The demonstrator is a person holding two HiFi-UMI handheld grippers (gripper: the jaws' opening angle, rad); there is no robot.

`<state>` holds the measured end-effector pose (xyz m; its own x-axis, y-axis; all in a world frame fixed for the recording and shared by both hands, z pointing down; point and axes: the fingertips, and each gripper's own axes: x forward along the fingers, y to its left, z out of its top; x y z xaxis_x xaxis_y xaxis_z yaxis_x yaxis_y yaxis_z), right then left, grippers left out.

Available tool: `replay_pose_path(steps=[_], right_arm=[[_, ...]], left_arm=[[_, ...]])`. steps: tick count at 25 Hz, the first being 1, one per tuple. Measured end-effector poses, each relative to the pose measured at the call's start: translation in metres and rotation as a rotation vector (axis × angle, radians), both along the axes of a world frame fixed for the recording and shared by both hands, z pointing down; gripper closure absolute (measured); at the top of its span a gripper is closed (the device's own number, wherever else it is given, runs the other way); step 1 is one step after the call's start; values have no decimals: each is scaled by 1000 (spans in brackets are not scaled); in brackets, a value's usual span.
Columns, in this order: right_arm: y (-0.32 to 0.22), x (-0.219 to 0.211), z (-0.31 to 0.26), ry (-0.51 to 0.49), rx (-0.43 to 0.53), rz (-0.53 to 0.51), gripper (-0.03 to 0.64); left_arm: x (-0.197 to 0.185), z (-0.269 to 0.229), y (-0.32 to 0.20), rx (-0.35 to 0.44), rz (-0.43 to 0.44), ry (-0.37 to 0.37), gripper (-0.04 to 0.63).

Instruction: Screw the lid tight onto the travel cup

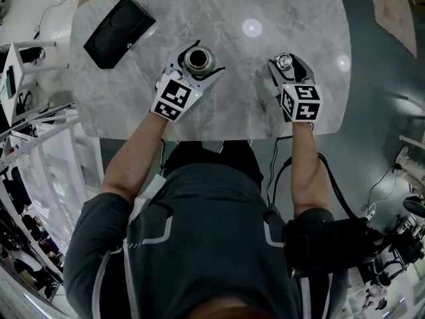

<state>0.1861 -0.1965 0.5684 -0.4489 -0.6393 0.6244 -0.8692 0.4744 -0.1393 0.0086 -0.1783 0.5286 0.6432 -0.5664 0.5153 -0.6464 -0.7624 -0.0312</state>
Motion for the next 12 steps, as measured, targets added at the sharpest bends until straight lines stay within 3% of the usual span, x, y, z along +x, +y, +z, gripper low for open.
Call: replay_pose_path(steps=[5, 12], right_arm=[[9, -11, -40, -33, 0, -53, 327], [24, -35, -110, -31, 76, -91, 325]], left_arm=[[-3, -25, 18, -93, 10, 60, 198], [-14, -86, 40, -34, 90, 91, 198]])
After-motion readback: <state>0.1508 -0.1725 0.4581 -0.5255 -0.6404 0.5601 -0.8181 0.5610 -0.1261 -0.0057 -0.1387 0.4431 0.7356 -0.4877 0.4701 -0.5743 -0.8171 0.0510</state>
